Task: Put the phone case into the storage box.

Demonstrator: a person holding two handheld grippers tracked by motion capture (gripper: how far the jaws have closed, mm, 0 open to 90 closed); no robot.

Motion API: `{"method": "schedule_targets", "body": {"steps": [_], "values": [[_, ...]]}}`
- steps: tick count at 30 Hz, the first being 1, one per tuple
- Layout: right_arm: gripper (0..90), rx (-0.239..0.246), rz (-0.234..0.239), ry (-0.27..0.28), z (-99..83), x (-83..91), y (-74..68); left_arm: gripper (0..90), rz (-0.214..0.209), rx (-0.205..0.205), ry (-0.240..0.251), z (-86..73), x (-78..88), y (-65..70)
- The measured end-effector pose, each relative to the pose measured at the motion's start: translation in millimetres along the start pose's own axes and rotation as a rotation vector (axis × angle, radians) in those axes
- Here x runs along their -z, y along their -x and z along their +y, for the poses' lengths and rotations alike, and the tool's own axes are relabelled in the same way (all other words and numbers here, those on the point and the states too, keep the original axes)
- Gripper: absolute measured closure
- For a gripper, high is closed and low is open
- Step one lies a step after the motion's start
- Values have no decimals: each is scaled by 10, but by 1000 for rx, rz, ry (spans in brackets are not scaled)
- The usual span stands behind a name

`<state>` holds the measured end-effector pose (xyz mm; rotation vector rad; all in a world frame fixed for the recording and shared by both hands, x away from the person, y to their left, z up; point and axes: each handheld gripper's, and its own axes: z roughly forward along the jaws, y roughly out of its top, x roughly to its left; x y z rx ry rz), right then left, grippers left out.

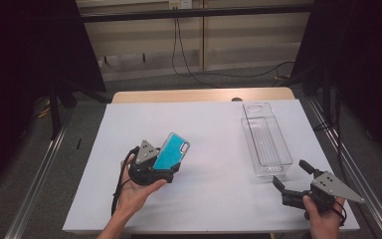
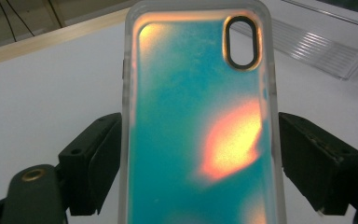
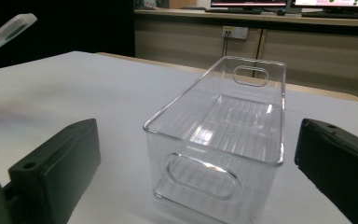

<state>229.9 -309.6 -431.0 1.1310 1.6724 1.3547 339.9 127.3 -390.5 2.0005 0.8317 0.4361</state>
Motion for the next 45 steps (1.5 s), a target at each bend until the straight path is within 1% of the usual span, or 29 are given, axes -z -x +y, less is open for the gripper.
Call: {"method": "schedule_targets", "body": {"steps": [3, 6, 9, 11, 12, 14, 17, 19, 21, 22, 25, 28, 32, 35, 37, 38, 39, 40, 43, 45], "values": [[0, 6, 19, -7, 13, -19, -25, 173, -4, -2, 3, 15, -22, 41], [0, 1, 34, -12, 37, -44, -46, 173, -8, -12, 3, 27, -48, 90], [0, -15, 41, -14, 69, -72, -73, 173, -12, -16, 6, 38, -87, 137], [0, -9, 44, -18, 92, -95, -87, 173, -6, -24, 6, 47, -114, 166], [0, -12, 43, -18, 106, -110, -98, 173, -11, -20, 10, 50, -129, 178], [0, -24, 47, -13, 134, -136, -116, 173, -9, -23, 9, 56, -155, 201], [0, -54, 59, 3, 188, -189, -154, 173, -8, -21, 13, 61, -204, 234], [0, -43, 74, 1, 218, -235, -184, 173, 0, -33, 13, 63, -239, 268], [0, -32, 85, -4, 243, -292, -216, 173, 0, -34, 12, 63, -269, 295], [0, -35, 85, -4, 256, -323, -232, 173, 3, -41, 10, 64, -279, 306], [0, -30, 97, -7, 294, -408, -281, 173, 9, -45, 16, 71, -303, 336], [0, -9, 115, -17, 331, -473, -321, 173, 15, -51, 24, 80, -312, 361], [0, -8, 121, -27, 387, -545, -367, 173, 12, -58, 34, 100, -344, 413], [0, -17, 127, -31, 425, -597, -403, 173, 14, -67, 28, 95, -380, 454], [7, -12, 131, -46, 442, -633, -418, 173, 13, -70, 28, 90, -403, 472], [16, -19, 132, -52, 453, -655, -428, 173, 16, -70, 27, 85, -418, 486], [13, -17, 136, -58, 461, -678, -432, 173, 20, -75, 26, 80, -431, 499], [15, -21, 140, -56, 473, -700, -446, 173, 20, -78, 24, 74, -443, 512], [22, -11, 140, -52, 508, -761, -474, 173, 28, -93, 21, 63, -468, 551], [30, -13, 143, -50, 526, -795, -481, 173, 30, -86, 31, 67, -480, 569]]}}
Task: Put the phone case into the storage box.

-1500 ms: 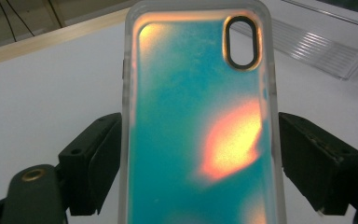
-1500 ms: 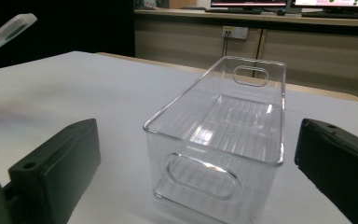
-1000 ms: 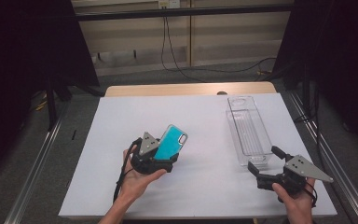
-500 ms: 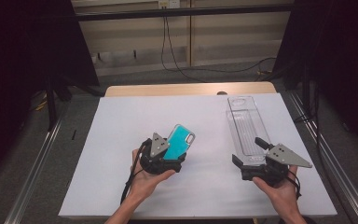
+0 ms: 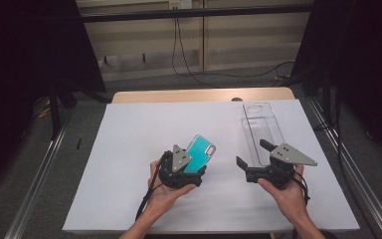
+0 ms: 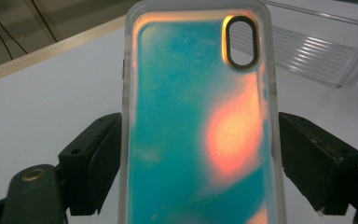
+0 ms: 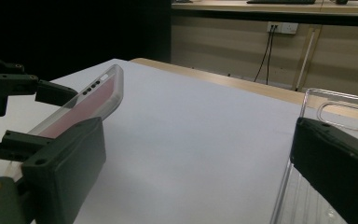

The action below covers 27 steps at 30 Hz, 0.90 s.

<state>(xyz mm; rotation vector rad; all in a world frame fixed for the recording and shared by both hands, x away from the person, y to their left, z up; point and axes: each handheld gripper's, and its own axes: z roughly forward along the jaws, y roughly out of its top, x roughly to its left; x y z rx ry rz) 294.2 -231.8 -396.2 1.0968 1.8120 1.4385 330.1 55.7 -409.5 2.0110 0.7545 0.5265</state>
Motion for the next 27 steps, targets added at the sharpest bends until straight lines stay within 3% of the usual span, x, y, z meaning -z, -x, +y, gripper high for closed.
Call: {"method": "schedule_targets", "body": {"steps": [18, 27], "values": [[79, -21, 7, -82, 85, -151, -96, 173, 52, -62, 32, 60, -76, 178], [164, -29, 23, -203, 177, -171, -125, 173, 76, -66, 55, 84, -174, 288]]}}
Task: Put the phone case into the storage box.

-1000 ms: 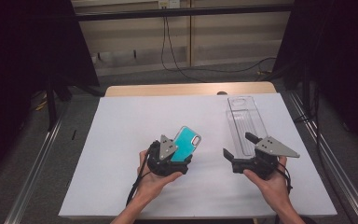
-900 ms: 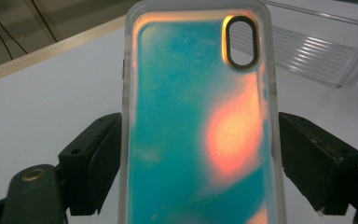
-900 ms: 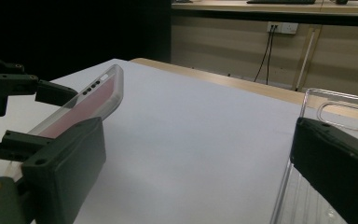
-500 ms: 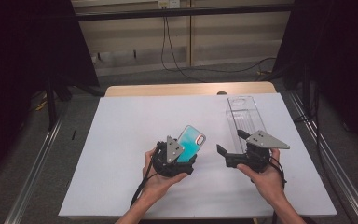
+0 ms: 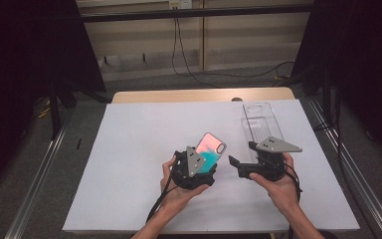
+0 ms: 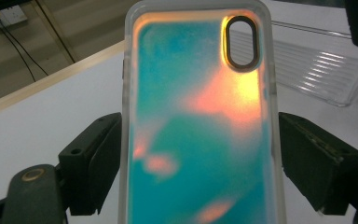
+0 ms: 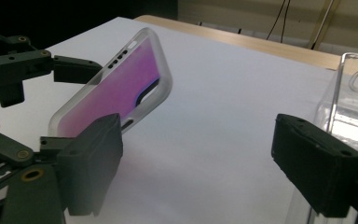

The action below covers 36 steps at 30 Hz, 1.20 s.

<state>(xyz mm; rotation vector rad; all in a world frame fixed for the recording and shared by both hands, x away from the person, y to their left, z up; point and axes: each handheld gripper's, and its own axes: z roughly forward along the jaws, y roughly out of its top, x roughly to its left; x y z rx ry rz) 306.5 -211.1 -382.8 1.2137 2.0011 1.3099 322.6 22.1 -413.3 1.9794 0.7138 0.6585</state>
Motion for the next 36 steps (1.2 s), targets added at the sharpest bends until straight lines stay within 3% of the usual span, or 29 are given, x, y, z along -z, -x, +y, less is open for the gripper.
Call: {"method": "schedule_targets", "body": {"steps": [6, 9, 11, 15, 21, 25, 36], "values": [[190, -25, 24, -49, 30, -43, 9, 173, 23, -13, 17, 12, -17, 33], [183, -19, 24, -58, 55, -59, -2, 173, 32, 27, 44, 10, -10, 0], [168, 0, 26, -69, 82, -79, -28, 173, 46, 13, 47, 6, -8, -3], [183, -18, 31, -76, 143, -117, -49, 173, 64, -10, 57, 9, -3, 24], [305, -8, 33, -80, 195, -152, -73, 173, 77, -31, 64, 2, -9, 54], [394, -37, 62, -123, 222, -196, -83, 173, 78, -36, 65, 6, -12, 64], [630, -129, 87, -174, 312, -282, -101, 173, 79, -40, 63, -9, -28, 69]]}}
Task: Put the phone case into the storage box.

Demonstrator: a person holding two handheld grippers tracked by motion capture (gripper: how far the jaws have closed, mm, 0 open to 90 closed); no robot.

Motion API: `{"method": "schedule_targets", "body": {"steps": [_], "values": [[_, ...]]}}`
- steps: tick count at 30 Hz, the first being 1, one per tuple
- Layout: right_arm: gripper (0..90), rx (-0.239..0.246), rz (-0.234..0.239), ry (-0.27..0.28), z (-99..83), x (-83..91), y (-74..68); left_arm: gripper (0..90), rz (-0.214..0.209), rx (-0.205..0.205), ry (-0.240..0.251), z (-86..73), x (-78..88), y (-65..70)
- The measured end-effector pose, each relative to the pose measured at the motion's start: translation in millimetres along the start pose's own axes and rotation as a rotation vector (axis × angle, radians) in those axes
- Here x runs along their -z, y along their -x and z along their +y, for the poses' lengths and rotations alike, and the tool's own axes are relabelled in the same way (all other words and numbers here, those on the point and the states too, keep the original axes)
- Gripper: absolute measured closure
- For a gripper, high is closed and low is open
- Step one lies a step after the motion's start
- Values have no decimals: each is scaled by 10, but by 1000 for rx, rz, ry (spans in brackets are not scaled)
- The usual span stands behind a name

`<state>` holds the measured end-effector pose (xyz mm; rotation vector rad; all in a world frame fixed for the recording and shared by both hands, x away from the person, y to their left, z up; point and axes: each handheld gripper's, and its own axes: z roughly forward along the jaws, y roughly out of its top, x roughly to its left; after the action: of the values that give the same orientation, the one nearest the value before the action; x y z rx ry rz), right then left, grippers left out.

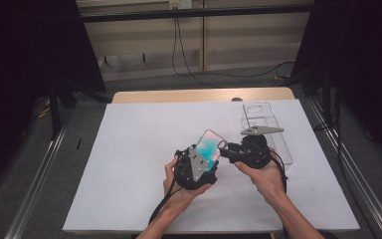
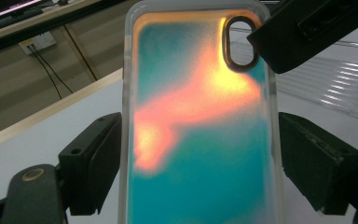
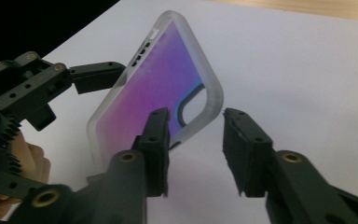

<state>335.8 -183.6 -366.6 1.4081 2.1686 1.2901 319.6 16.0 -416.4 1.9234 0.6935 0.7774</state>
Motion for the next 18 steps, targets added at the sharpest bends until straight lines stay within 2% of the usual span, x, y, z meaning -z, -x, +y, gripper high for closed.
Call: {"method": "schedule_targets", "body": {"steps": [4, 18], "values": [[662, -17, 10, -15, 27, -19, -18, 173, 6, -9, 2, -1, 5, 10], [724, -120, 46, -55, 65, -68, 46, 173, 23, -21, 8, -26, -9, 44]]}}
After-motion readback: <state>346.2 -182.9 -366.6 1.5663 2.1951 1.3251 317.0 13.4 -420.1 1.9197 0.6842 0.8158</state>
